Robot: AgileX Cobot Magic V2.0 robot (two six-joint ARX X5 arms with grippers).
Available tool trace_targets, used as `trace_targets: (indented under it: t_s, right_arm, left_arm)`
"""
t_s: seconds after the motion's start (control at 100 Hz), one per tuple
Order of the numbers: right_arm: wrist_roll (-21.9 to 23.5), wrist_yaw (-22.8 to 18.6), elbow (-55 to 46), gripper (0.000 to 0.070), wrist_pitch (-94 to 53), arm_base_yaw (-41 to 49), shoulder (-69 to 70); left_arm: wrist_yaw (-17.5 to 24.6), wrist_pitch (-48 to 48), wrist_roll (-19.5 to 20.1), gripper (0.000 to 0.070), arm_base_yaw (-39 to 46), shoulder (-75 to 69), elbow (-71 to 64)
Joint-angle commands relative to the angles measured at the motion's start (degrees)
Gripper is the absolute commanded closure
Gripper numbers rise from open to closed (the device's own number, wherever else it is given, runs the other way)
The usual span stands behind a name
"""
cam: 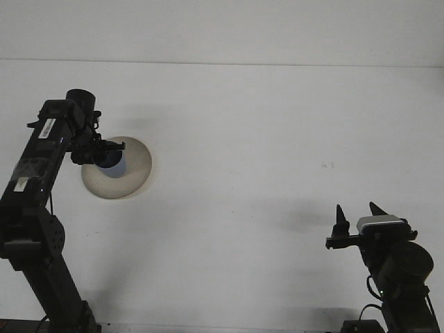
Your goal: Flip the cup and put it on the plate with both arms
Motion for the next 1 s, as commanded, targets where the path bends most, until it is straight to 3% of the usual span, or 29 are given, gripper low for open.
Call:
trace_targets:
  t_s: [0.0, 0.08, 0.25, 0.32, 0.99]
  right_arm:
    - [0.4, -0.1, 0.6, 0.0192, 0.7, 0.0, 0.1]
    - [0.4, -0.1, 0.6, 0.0192, 0.7, 0.0, 0.1]
    - [0.4, -0.1, 0.6, 0.0192, 0.7, 0.0, 0.1]
    - [0.4, -0.1, 0.6, 0.0192, 0.7, 0.0, 0.1]
    - [0.4, -0.1, 0.6, 0.0192, 0.5, 0.0, 0.1]
  left_arm:
    - [-0.1, 0.0, 0.4, 0.0684, 0.0, 1.4, 1.0]
    - [0.1, 0.1, 0.2, 0.0633, 0.0, 1.5, 1.0]
    - [2.9, 1.5, 0.3, 0.0207, 0.3, 1.4, 1.0]
    - [3.4, 1.8, 0.5, 0.0108, 0.3, 1.2, 1.3]
    - [3.4, -0.2, 0.0, 0.0104, -0.2, -17.1, 4.6]
